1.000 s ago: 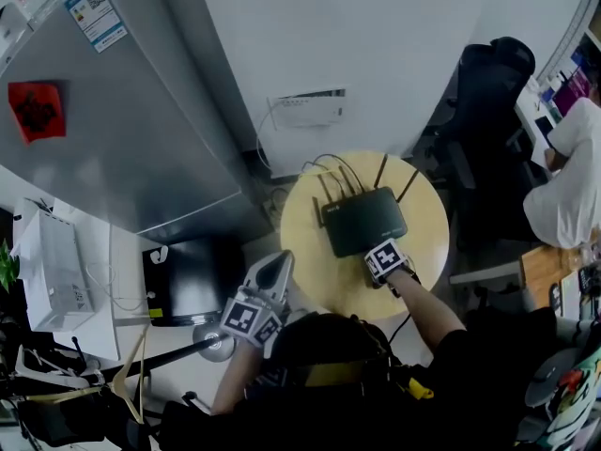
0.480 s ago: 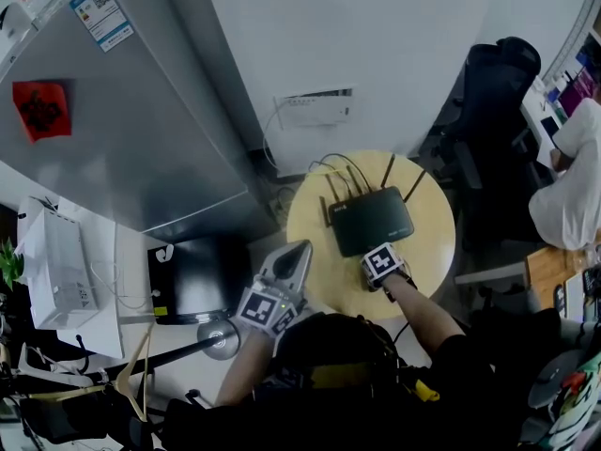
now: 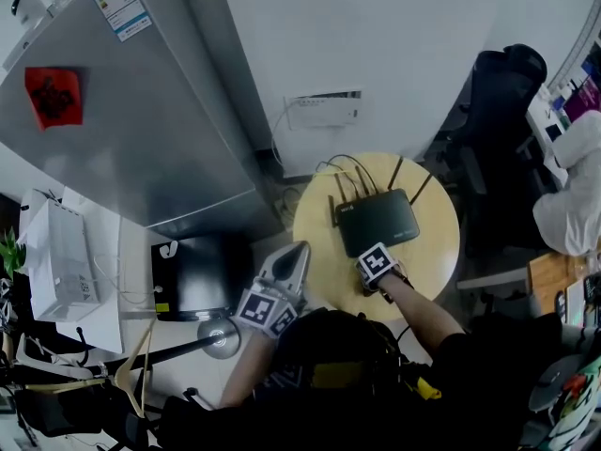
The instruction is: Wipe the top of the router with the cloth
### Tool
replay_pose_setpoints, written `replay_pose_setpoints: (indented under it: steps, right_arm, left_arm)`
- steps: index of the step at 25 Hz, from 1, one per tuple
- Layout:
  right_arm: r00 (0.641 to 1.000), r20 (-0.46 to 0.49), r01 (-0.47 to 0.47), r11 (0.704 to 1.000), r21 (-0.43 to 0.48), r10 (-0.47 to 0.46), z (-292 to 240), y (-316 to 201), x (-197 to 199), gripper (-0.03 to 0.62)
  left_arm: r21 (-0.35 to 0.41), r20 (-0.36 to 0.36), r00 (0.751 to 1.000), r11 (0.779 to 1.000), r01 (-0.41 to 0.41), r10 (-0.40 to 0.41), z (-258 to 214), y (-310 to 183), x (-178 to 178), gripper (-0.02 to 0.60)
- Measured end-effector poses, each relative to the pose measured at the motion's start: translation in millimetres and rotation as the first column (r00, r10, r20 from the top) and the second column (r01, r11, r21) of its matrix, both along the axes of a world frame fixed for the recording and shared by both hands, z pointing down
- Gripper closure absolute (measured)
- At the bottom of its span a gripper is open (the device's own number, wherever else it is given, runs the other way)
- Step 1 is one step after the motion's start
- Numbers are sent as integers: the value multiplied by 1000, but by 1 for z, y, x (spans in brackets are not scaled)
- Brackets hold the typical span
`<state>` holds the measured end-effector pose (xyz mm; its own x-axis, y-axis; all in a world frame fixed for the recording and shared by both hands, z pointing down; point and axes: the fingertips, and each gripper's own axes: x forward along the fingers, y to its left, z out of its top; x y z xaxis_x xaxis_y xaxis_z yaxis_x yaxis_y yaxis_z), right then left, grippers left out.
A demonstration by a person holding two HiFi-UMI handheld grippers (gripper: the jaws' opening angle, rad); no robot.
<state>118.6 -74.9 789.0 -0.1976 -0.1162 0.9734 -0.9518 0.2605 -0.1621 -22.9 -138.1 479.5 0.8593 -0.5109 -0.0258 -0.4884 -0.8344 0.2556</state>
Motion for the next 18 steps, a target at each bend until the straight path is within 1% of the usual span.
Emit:
replay_pose_setpoints:
  steps: [2, 3, 5, 8, 14, 17, 18]
  right_arm:
    - [999, 43, 5, 1000, -4, -5, -1, 0, -16, 531]
    - [999, 49, 9, 1000, -4, -9, -2, -1, -20, 531]
    - [999, 38, 22, 1000, 2, -22, -3, -4, -21, 531]
    - [997, 65, 43, 999, 8, -43, -1, -5, -30, 531]
    - [994, 66, 83, 996, -18, -82, -5, -3, -41, 531]
    - [989, 76, 126, 992, 31, -128, -6, -11, -50, 531]
    - [986, 99, 132, 990, 48, -136, -7, -12, -56, 531]
  left_arm:
    - [12, -1, 1000, 1000, 7, -7, -2, 1, -2, 588]
    - [20, -3, 1000, 1000, 10, -10, -3, 1, -3, 588]
    - [24, -6, 1000, 1000, 14, -14, -5, 1, -4, 588]
    - [10, -5, 1000, 1000, 19, -19, -7, 5, -6, 588]
    - [7, -4, 999, 999, 34, -34, -5, 10, -15, 588]
    - [4, -3, 999, 999, 46, -46, -3, 11, -21, 588]
    - [4, -4, 999, 999, 50, -50, -3, 11, -22, 588]
